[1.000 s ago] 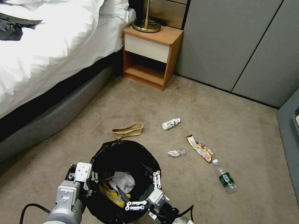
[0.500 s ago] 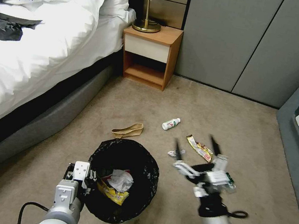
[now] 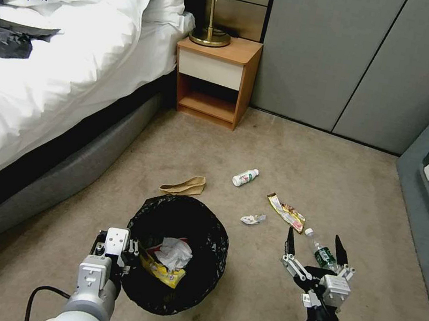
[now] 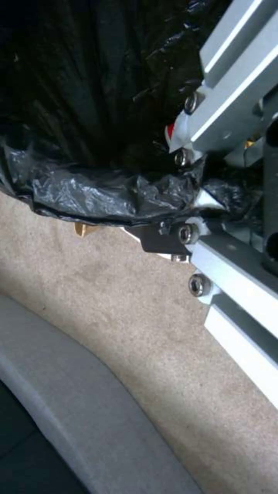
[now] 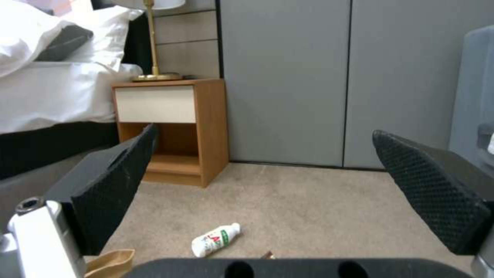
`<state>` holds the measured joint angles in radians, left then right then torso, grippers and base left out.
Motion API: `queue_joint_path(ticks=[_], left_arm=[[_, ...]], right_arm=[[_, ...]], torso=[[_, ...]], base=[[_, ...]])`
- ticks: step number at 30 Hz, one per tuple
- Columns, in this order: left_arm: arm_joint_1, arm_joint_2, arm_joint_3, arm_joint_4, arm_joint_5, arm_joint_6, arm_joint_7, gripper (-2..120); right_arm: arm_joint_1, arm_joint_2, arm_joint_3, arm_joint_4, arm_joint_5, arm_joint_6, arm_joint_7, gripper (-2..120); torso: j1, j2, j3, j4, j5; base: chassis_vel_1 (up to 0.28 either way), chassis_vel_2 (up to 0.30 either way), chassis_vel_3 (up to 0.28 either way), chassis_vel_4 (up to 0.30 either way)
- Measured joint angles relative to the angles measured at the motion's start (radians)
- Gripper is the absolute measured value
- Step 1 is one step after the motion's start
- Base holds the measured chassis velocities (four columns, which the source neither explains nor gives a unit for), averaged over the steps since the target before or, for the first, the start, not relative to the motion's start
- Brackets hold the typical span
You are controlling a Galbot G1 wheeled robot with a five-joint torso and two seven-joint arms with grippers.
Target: Pick up the trash bin, then pick up the garbage from the floor and place it into the trash bin.
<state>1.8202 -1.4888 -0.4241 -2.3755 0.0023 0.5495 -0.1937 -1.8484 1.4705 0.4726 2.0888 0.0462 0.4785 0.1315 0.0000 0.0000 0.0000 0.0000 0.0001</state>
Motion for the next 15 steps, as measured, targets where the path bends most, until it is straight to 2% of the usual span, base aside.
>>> queue_joint_path(ticks=[15], left_arm=[[0.001,0.000,0.000,0.004,-0.003,-0.005,-0.007,1]], right_arm=[[0.029,-0.001,0.029,-0.051,0.009,0.003,0.002,100]], torso=[[0.000,0.000,0.000,0.0000,-0.0001]], base=[[0.000,0.000,0.000,0.000]])
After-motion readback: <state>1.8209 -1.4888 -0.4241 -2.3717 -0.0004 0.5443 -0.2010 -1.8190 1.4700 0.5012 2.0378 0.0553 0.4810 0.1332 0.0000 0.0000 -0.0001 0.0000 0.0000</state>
